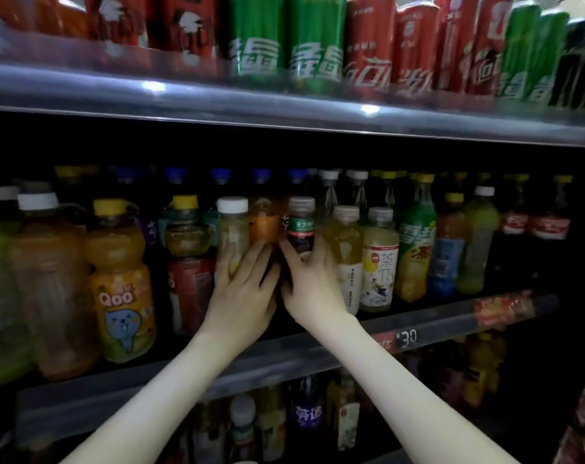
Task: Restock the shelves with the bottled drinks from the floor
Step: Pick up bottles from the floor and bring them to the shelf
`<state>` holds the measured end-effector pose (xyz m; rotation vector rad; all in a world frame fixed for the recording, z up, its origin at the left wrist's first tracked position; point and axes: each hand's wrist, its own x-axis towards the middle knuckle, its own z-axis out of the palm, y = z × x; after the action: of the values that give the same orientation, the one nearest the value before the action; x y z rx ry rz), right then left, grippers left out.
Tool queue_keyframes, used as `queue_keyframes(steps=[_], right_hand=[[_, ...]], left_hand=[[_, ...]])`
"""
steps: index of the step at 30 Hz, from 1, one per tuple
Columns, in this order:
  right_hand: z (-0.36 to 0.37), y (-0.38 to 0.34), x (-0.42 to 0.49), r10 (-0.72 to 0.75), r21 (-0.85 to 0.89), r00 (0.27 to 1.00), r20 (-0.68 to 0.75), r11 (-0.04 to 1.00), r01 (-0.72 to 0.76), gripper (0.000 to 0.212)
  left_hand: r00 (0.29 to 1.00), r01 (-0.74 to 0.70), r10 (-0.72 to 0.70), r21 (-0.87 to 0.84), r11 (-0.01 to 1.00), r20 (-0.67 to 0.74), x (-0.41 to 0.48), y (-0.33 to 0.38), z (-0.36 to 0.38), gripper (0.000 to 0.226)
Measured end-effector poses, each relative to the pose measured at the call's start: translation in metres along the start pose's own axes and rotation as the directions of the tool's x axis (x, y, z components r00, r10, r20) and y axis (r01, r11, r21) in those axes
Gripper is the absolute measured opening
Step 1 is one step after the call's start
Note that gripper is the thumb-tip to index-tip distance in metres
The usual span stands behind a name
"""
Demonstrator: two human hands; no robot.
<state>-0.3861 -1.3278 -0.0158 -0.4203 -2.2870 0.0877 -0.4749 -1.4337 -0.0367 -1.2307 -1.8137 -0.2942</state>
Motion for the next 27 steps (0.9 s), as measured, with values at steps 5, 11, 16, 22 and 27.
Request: queue_keyframes(steps=[5,11,16,22,27], right_hand=[[-0.011,0.007,-0.012,-0.077,0.161,0.995,-0.068,0.983,0.087,0.066],[-0.004,0.031,-0.047,-0.322,0.136,0.866,-0.383,0.907,0.398,0.042],[-0.029,0.032,-0.059,-0.362,0.192,0.800,-0.479,0.846,0.498,0.040],[-0.030,0.047,-0.110,-0.506,0.407,0.682,-0.528,0.553,0.727,0.054],[0.041,0.091,-0.201,-0.187,0.574,0.957,-0.224,0.768,0.284,0.043]], left_hand=[[0.983,0.145,-0.139,-0.040,0.989,0.117,0.003,0.018,-0.015,0.078],[0.963,0.264,-0.270,-0.209,0.941,-0.001,0.002,0.053,-0.008,0.070],[0.941,0.202,-0.295,-0.421,0.884,-0.168,-0.003,0.064,-0.016,0.049],[0.925,0.266,-0.380,-0.695,0.668,-0.011,-0.067,0.099,-0.062,0.073],[0.743,0.638,-0.512,-0.689,0.344,0.432,-0.146,0.126,-0.061,0.074]])
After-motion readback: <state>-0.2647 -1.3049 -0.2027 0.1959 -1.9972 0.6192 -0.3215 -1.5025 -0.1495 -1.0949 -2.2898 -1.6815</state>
